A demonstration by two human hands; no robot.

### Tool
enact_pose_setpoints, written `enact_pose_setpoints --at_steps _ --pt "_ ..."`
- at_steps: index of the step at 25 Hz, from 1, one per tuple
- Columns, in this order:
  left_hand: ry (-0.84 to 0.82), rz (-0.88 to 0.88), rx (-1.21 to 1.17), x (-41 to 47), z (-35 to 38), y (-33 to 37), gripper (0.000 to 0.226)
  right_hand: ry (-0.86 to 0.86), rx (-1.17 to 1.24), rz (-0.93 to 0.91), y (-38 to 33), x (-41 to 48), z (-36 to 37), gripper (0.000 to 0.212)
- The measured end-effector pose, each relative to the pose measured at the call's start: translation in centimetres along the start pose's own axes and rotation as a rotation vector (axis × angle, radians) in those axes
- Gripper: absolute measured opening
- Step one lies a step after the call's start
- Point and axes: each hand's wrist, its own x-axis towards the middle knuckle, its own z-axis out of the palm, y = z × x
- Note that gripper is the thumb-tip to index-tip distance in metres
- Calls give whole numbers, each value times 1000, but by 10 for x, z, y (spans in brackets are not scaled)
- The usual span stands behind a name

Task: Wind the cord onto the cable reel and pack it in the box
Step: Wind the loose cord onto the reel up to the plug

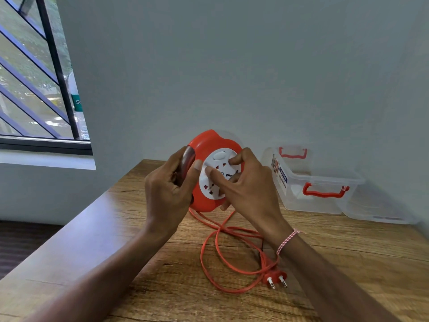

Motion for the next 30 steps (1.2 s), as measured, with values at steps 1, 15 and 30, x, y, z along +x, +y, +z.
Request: enact_pose_setpoints --at_steps 1,15,30 --pt "-1 4 1 0 0 -2 49 -30 97 71 -2 -1 0 46" --pt "9 -188 -66 2 3 -3 51 -91 -724 -653 25 18 -24 57" --pt "-22 -171 -170 5 0 4 46 82 -768 -851 28 16 -20 64"
